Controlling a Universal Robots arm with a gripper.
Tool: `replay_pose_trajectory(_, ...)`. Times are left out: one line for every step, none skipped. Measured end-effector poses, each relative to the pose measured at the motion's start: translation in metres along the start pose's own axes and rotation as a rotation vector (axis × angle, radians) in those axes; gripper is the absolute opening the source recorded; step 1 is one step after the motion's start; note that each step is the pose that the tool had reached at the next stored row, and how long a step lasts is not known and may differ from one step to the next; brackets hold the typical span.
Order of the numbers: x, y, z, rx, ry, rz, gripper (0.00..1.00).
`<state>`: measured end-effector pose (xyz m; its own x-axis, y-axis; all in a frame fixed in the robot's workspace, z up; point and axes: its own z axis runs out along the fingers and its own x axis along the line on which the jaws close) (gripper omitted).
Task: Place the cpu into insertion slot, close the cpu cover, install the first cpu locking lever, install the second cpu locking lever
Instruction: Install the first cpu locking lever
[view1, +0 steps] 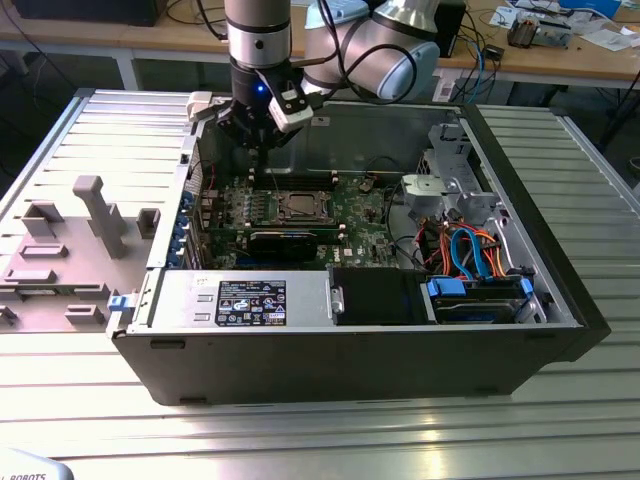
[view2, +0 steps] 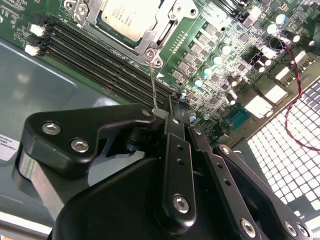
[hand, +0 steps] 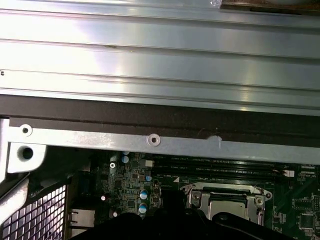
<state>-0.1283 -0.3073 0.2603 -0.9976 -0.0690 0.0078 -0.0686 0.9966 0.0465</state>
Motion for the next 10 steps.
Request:
replay_pose_trajectory(-0.0001,0.0,0.0,-0.0001,0.0,0.0,0.11)
replay_pose_trajectory(-0.0004,0.0,0.0,0.0,0.0001,0.0,0.11)
replay_pose_trajectory(-0.0005,0.0,0.0,0.0,0.0,0.0,0.11)
replay_pose_trajectory(-0.001,-0.0001,0.0001,0.0,0.0,0.0,0.11)
replay_pose_trajectory(-0.0014,-0.0001,0.0001,0.0,0.0,0.0,0.11)
replay_pose_trajectory(-0.0016,-0.0001,0.0001,0.0,0.0001,0.0,0.11)
replay_pose_trajectory(-0.0017,-0.0001,0.0001,0.0,0.0,0.0,0.11)
replay_pose_trajectory(-0.0019,-0.0001,0.0001,0.0,0.0001,0.0,0.11)
replay_pose_trajectory(-0.002,-0.0001,0.0001,0.0,0.0001,0.0,0.11)
replay_pose_trajectory(-0.0022,-0.0002,0.0002,0.0,0.0001,0.0,0.11)
